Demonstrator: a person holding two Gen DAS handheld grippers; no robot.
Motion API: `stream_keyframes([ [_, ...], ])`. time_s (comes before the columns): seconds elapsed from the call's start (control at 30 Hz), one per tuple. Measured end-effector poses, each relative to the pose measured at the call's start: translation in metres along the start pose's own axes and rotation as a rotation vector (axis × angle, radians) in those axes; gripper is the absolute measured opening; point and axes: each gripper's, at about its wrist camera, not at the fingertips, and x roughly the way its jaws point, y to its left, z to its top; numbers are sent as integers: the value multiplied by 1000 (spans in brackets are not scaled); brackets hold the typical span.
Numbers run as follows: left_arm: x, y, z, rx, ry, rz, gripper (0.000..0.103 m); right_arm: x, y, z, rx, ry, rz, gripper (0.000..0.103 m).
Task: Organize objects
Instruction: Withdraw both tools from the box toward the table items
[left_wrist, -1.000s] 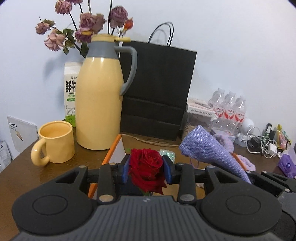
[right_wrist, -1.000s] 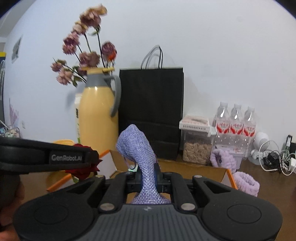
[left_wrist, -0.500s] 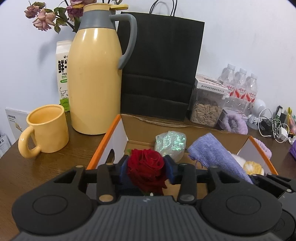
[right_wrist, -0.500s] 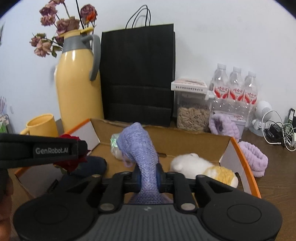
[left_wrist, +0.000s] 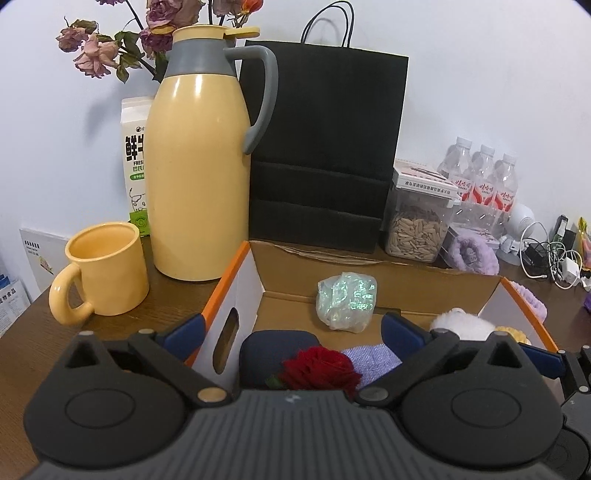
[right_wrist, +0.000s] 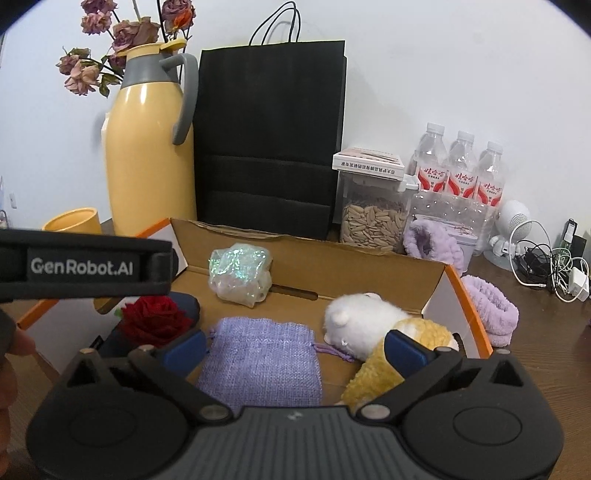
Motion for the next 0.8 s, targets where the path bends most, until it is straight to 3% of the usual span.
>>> stream_keyframes([
  [0.8,-54,4,-3,26,-62,-5,103,-63,-17,-5,-38,-85,-31,103],
])
